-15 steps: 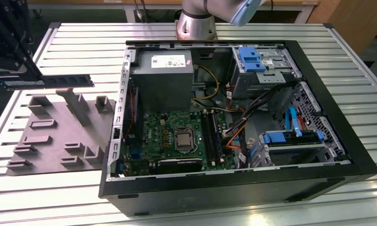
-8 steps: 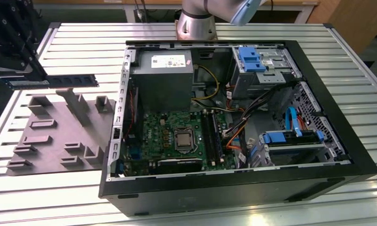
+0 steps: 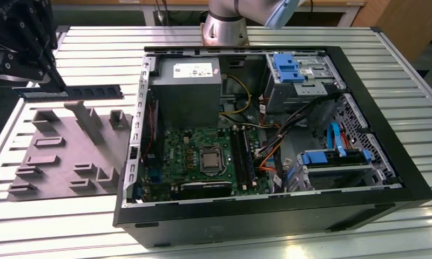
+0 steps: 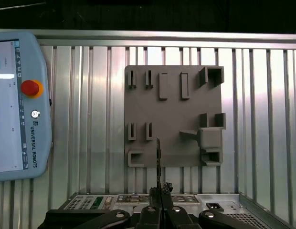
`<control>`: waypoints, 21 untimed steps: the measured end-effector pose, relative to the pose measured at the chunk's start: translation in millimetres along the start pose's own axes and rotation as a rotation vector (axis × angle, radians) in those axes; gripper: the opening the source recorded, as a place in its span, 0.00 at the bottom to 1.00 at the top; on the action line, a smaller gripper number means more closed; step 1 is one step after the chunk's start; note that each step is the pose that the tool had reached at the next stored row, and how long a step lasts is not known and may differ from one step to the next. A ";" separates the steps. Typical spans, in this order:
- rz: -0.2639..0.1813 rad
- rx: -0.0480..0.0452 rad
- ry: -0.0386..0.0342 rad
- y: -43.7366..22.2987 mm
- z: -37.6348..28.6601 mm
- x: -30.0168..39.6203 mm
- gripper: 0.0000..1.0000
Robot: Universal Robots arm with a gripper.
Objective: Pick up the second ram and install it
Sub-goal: 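Pick up the second ram and move it above second insertion slot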
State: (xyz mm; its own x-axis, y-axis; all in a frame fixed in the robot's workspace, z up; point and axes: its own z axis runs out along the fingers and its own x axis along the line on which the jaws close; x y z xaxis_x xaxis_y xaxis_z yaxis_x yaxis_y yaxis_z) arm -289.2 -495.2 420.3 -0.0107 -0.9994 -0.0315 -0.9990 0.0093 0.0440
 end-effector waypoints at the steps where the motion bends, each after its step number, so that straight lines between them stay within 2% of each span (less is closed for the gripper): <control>1: 0.000 -0.0001 0.0000 -0.7 -0.1 0.0 0.11; 21: 0.000 0.0000 0.0000 -17.5 -0.8 -0.2 0.11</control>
State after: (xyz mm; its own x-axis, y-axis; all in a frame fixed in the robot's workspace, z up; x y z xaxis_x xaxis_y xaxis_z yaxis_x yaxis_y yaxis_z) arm -271.6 -495.3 420.3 -0.0107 -0.9994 -0.0315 -0.9990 0.0093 0.0440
